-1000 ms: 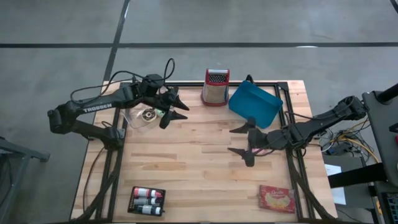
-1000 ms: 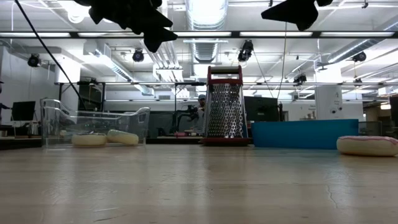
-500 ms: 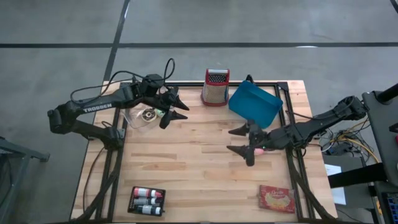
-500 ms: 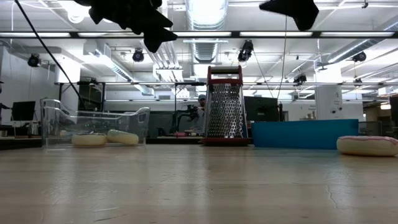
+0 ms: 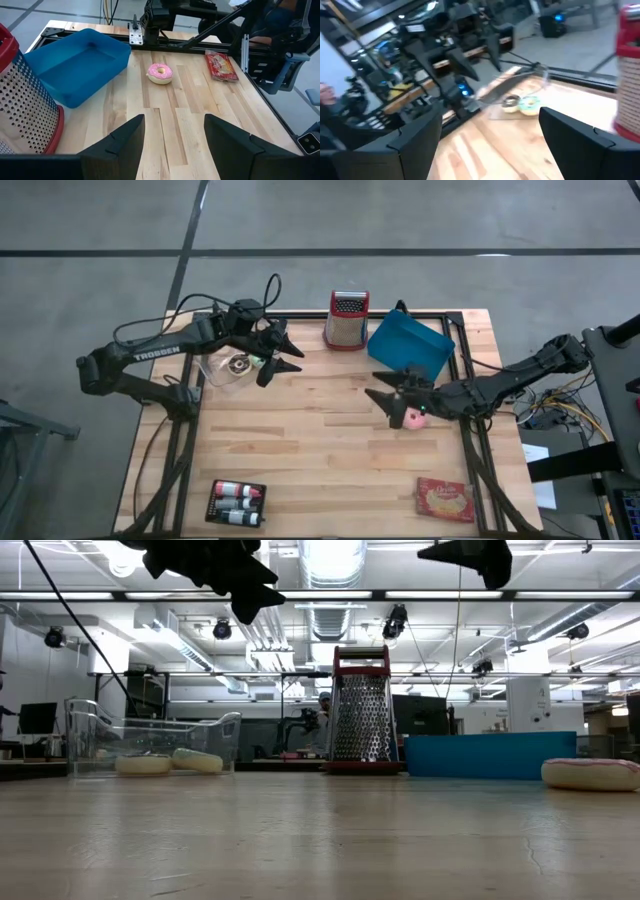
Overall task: Pick & Place Food Item
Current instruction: Put the pink donut into the transparent bin
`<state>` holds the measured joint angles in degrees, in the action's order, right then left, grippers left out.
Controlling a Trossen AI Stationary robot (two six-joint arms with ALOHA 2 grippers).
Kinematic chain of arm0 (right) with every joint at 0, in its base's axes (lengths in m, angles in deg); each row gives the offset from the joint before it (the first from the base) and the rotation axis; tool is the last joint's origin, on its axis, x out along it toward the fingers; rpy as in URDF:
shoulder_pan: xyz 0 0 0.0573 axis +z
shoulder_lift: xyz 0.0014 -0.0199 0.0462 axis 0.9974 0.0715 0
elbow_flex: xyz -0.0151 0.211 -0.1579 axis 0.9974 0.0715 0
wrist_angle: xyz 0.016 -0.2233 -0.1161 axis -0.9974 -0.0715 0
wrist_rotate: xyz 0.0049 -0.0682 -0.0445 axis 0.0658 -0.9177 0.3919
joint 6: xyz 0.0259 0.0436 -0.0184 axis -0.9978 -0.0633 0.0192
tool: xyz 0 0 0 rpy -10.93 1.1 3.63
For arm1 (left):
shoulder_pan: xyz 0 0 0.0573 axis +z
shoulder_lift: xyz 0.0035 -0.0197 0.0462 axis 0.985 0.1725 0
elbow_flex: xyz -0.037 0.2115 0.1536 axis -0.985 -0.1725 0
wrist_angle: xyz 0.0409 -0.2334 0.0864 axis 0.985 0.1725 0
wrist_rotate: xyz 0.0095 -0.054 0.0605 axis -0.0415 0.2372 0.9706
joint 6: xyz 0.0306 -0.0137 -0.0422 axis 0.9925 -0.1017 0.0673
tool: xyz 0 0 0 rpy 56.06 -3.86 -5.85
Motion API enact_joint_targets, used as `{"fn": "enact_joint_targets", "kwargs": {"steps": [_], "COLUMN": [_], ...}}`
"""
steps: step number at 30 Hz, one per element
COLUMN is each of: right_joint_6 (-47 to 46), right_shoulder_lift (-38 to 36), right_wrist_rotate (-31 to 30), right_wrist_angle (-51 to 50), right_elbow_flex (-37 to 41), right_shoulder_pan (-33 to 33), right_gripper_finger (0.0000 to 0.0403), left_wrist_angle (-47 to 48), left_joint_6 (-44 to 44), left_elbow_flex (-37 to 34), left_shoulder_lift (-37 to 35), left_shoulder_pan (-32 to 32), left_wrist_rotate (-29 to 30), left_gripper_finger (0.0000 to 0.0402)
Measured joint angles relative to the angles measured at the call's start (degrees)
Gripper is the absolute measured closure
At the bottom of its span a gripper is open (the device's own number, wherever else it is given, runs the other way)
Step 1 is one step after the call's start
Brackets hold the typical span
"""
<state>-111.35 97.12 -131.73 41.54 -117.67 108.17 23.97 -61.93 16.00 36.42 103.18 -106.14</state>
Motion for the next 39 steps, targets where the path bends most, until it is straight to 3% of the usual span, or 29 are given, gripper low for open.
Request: {"fn": "enact_joint_targets", "kwargs": {"steps": [4,12,18,22,25,30,35,39], "right_joint_6": [-6.9,-38.1,-61.4,-72.2,-78.5,-80.9,-82.7,-84.5], "right_shoulder_lift": [0.1,4.6,9.7,13.4,15.5,17.4,16.5,13.5], "right_wrist_rotate": [-0.8,0.7,19.6,26.0,28.5,30.3,35.9,36.6], "right_wrist_angle": [-9.3,-49.2,-79.4,-94.1,-98.4,-98.9,-97.7,-95.0], "right_elbow_flex": [-2.3,-12.0,-22.7,-27.6,-29.1,-27.5,-22.1,-16.6], "right_shoulder_pan": [-0.7,-2.8,-4.0,-3.9,-4.0,-3.9,-3.9,-4.0], "right_gripper_finger": [0.0076,0.0077,0.0077,0.0076,0.0076,0.0076,0.0076,0.0076], "left_wrist_angle": [0.0,0.0,0.0,0.0,0.0,0.0,0.0,0.0], "left_joint_6": [0.0,0.0,0.0,0.0,0.0,0.0,0.0,0.0], "left_elbow_flex": [0.0,0.0,0.0,0.0,0.0,0.0,0.0,0.0], "left_shoulder_lift": [0.0,0.0,0.0,0.0,0.0,0.0,0.0,0.0], "left_shoulder_pan": [0.0,0.0,0.0,0.0,0.0,0.0,0.0,0.0], "left_wrist_rotate": [0.0,0.0,0.0,0.0,0.0,0.0,0.1,0.1], "left_gripper_finger": [0.0192,0.0192,0.0192,0.0192,0.0192,0.0192,0.0192,0.0192]}}
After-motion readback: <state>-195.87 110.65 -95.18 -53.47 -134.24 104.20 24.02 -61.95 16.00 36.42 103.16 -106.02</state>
